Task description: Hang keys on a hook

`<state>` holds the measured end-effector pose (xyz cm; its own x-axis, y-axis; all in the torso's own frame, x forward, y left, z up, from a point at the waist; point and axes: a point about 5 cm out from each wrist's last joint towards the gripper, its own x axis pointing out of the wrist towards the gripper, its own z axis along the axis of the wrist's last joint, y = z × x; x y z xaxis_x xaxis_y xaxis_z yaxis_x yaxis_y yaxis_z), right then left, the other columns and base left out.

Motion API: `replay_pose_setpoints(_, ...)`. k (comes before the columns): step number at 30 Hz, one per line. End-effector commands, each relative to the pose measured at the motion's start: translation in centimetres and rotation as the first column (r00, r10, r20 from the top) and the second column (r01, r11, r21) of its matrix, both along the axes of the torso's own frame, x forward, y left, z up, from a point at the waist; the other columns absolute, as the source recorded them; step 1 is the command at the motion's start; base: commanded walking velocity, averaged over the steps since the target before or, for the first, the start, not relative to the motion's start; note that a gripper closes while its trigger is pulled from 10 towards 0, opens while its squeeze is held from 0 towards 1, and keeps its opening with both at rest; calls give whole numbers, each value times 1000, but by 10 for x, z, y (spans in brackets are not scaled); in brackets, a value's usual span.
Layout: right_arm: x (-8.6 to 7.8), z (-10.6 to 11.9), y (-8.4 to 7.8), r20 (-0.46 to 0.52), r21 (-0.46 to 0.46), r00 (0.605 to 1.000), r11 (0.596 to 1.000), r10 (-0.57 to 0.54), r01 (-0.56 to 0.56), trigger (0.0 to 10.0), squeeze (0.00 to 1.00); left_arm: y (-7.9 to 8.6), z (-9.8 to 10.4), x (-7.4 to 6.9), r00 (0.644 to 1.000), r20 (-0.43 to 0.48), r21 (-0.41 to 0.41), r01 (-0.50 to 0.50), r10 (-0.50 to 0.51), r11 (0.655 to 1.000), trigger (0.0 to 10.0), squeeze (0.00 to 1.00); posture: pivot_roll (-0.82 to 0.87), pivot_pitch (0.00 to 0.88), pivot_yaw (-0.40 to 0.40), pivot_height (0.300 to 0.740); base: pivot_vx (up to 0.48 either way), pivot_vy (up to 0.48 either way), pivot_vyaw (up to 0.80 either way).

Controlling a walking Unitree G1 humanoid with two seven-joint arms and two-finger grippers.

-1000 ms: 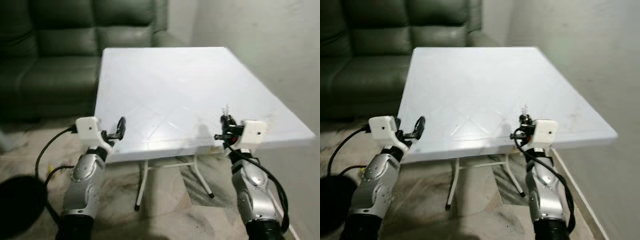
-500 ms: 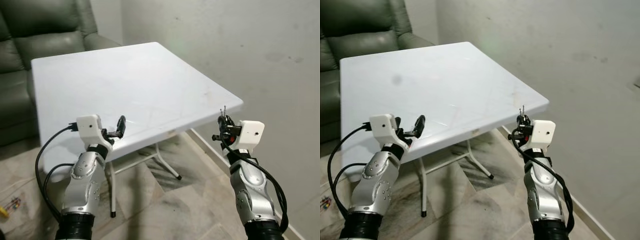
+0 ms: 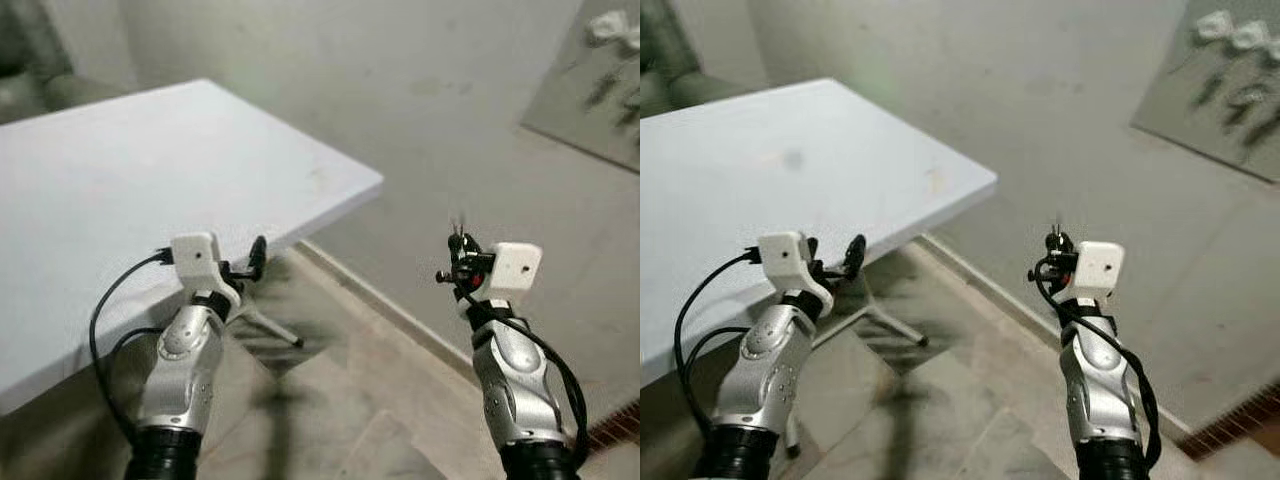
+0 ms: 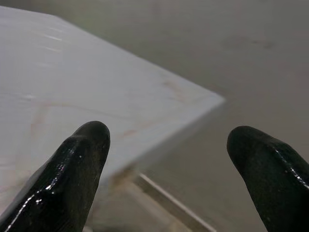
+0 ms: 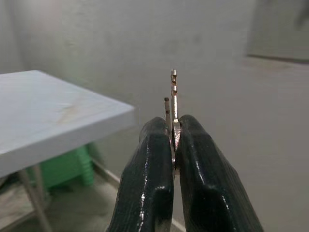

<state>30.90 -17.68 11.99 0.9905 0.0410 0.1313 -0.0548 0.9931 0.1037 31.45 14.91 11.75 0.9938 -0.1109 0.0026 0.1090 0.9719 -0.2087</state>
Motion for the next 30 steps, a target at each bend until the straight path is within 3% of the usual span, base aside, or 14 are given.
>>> replay_pose_setpoints(1, 2, 6, 2, 18, -4, 1000, 1000, 14, -14, 10000, 0, 3, 2, 1, 1000, 3, 11, -16, 16, 1000, 10000, 0, -22, 0, -46, 715, 0, 0, -769)
replay_pose_setpoints(30, 1, 6, 4, 13, -8, 1000, 1000, 28, -27, 10000, 0, 1, -1, -3, 1000, -10, 8, -24, 24, 1000, 10000, 0, -13, 0, -57, 715, 0, 0, -769)
